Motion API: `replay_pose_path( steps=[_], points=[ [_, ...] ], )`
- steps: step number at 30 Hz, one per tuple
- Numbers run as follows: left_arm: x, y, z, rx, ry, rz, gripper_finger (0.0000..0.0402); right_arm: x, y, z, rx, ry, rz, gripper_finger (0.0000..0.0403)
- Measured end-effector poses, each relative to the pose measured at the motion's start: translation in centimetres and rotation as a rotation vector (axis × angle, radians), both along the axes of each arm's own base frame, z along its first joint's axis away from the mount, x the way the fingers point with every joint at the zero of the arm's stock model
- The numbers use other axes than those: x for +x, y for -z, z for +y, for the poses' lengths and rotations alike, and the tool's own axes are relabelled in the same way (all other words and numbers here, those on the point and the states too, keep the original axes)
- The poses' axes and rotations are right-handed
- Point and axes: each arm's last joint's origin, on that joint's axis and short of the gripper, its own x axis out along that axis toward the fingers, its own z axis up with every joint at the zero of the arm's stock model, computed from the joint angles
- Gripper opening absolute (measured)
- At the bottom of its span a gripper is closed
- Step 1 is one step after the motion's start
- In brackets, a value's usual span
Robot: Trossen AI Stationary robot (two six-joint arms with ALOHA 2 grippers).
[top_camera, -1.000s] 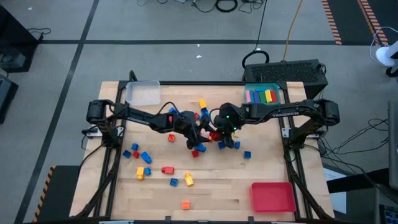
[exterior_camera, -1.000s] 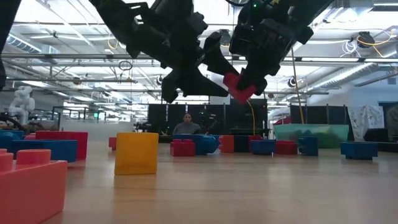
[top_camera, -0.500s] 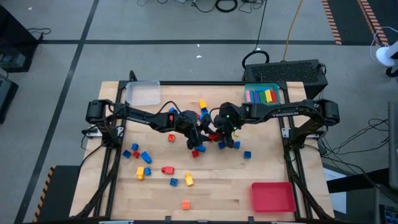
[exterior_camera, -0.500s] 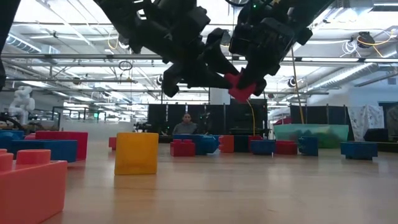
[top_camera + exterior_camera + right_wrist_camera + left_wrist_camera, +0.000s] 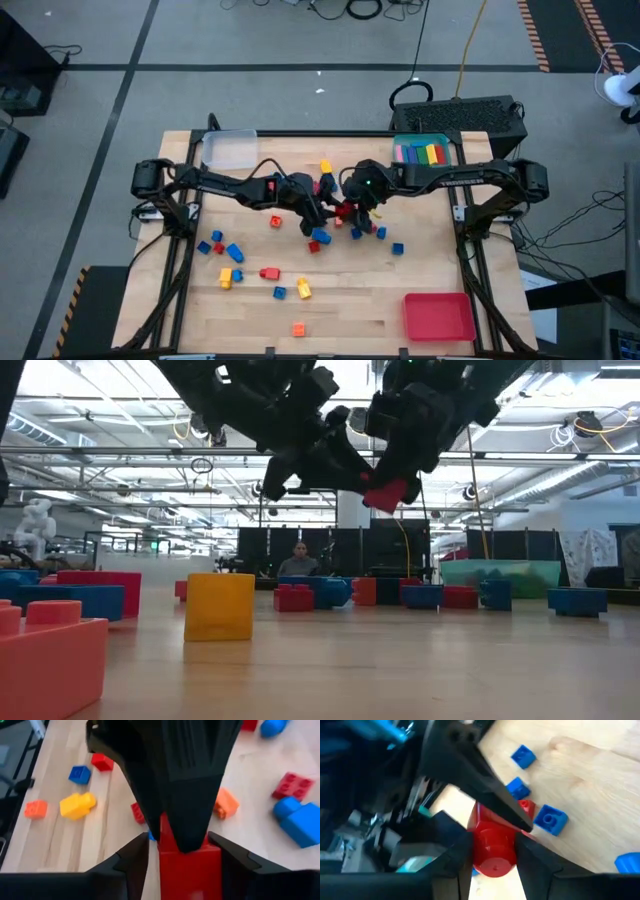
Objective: Sort blocks by size
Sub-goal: Put the big red game piece into the transparent bin
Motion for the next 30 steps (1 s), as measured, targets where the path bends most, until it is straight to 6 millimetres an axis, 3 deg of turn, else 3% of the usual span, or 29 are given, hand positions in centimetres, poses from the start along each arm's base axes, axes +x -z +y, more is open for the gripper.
replay_pose_path(
  steps=[9, 12, 16, 19, 24, 30],
  points=[
    [-2.5, -2.9, 1.9, -0.079, -0.122, 0.036, 0.011, -2.1, -3.4, 0.1, -0.03, 0.081, -0.076, 0.0182],
    [-3.9, -2.9, 3.2, -0.062, -0.244, 0.126, 0.0102, -3.5, -4.5, 0.3, -0.061, 0.12, -0.063, 0.0181],
    [-5.6, -4.1, 4.6, -0.137, -0.342, 0.141, 0.007, -4.6, -4.8, 0.4, -0.105, 0.164, -0.023, 0.018],
    [-7.0, -3.5, 5.7, -0.217, -0.388, 0.192, 0.0041, -4.7, -4.9, 0.7, -0.11, 0.15, -0.029, 0.018],
    [-7.9, -3.0, 6.2, -0.359, -0.333, 0.18, 0.001, -4.6, -1.9, 0.5, -0.095, 0.177, 0.039, 0.018],
    [-8.5, -0.7, 6.2, -0.44, -0.375, 0.189, 0.0025, -4.4, 3.8, 0.7, -0.056, 0.196, 0.107, 0.0181]
  ],
)
